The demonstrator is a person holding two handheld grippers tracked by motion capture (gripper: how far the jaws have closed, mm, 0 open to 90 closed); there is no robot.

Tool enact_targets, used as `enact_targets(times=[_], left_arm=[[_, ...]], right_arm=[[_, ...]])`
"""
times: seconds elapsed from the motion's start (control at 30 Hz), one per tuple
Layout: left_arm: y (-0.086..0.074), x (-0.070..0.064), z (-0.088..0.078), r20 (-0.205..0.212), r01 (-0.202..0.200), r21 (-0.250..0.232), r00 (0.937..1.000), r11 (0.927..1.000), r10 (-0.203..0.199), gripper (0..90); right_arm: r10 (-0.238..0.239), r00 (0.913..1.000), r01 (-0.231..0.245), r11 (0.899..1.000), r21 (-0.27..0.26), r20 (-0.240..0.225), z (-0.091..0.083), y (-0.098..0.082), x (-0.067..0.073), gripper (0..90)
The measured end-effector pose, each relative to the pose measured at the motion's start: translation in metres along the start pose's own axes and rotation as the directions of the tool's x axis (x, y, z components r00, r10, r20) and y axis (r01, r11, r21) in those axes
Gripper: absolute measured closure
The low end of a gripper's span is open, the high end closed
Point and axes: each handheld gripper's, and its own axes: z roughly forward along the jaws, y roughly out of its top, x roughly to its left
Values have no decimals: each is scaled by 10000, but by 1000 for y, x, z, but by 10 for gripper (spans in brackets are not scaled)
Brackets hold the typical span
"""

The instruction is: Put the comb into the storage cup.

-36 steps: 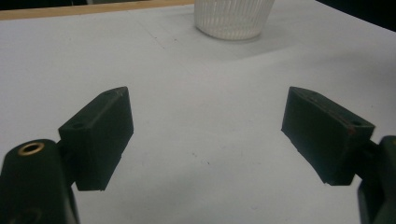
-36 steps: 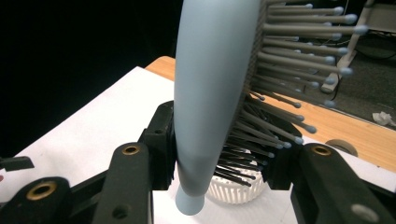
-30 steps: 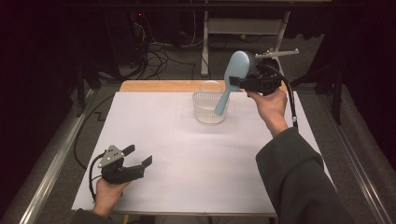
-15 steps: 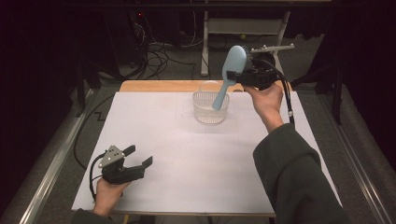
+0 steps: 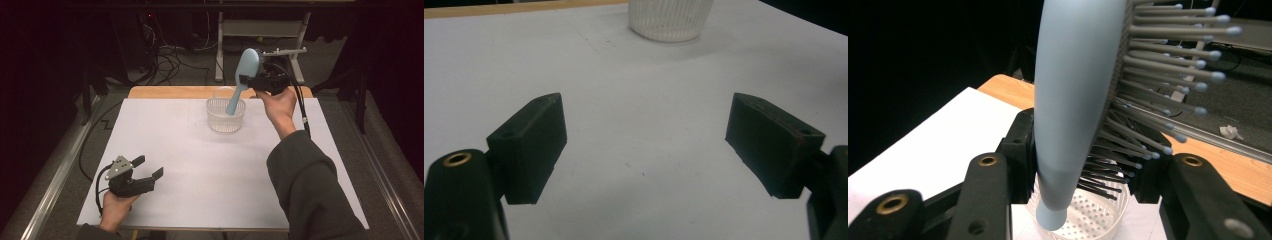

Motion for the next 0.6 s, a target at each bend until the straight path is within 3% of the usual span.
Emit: enact_targets(times=[0.6], left_arm=[[0,0,1,111,78,47,9999,10000,-78,159]], right_arm=[[-101,9998,95,9994,339,175,25,-7,3,555]])
